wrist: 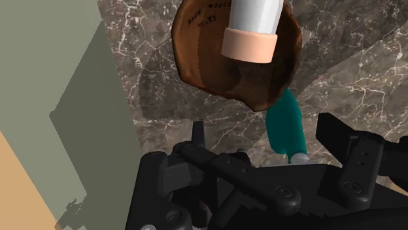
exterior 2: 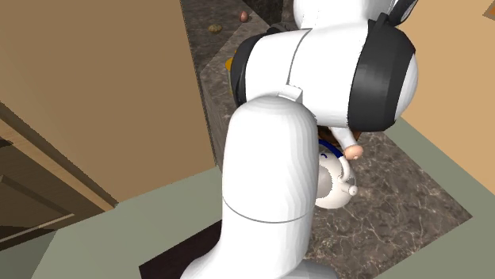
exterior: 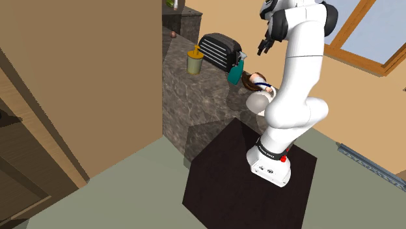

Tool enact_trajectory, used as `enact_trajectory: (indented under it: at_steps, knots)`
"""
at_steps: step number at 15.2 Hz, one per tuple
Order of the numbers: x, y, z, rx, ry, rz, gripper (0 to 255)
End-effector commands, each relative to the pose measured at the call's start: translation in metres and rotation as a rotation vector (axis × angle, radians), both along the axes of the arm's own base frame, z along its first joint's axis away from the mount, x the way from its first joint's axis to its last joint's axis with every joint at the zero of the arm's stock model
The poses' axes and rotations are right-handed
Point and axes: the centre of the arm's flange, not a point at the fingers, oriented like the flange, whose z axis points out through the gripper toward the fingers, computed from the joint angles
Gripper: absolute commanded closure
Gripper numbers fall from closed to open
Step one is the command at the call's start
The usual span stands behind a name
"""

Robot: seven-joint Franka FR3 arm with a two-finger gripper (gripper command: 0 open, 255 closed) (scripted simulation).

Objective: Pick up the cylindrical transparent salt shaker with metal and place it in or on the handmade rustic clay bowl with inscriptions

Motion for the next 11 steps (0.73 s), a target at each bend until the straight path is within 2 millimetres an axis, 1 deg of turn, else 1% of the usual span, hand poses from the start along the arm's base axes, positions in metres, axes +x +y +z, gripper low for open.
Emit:
enact_trajectory:
  at_steps: [1, 3, 11]
  knots:
    - [-0.002, 0.001, 0.019, 0.000, 0.000, 0.000, 0]
    - [-0.004, 0.001, 0.043, 0.000, 0.000, 0.000, 0]
    - [-0.004, 0.001, 0.043, 0.000, 0.000, 0.000, 0]
